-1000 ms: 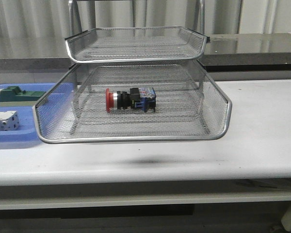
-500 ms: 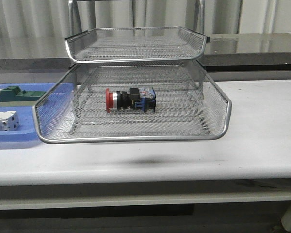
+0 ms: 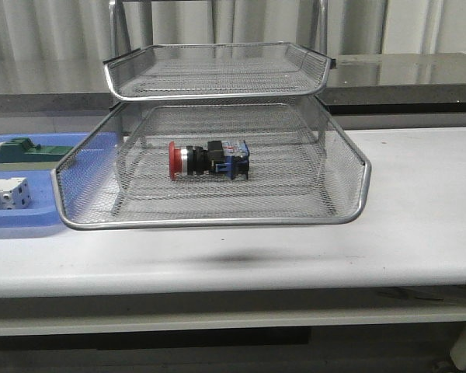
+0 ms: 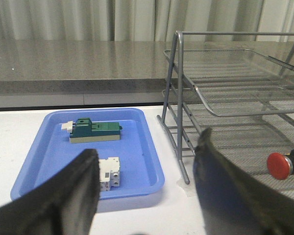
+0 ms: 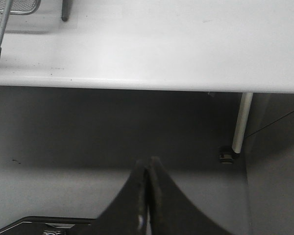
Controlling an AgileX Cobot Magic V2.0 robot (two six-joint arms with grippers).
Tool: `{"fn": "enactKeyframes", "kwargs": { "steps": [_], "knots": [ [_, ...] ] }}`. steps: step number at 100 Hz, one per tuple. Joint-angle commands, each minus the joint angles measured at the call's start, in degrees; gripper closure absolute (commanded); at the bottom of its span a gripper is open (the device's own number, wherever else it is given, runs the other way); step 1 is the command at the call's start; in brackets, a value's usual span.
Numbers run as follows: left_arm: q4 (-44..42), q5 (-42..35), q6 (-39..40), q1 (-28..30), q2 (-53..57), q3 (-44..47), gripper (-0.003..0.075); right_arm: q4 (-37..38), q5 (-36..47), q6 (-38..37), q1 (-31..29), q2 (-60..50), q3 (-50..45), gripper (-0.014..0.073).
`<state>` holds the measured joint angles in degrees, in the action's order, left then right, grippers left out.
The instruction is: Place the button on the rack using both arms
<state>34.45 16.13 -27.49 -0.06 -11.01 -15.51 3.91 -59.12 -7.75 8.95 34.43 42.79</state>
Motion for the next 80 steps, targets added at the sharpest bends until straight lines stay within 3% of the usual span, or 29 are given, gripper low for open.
{"fn": "enactKeyframes", "kwargs": {
  "steps": [1, 18, 80],
  "knots": [
    [1.21, -5.0, 0.54, 0.1, -0.53, -1.5, 0.0464, 1.19, 2.71, 0.18, -0.11, 0.09, 2.01, 0.066],
    [1.11, -5.61, 0.54, 0.1, -0.53, -1.5, 0.0743, 1.19, 2.71, 0.18, -0.11, 0.09, 2.01, 0.066],
    [1.11, -5.39, 0.54, 0.1, -0.53, -1.36, 0.0741, -0.52, 6.1, 0.19, -0.11, 0.09, 2.01, 0.066]
  ]
}}
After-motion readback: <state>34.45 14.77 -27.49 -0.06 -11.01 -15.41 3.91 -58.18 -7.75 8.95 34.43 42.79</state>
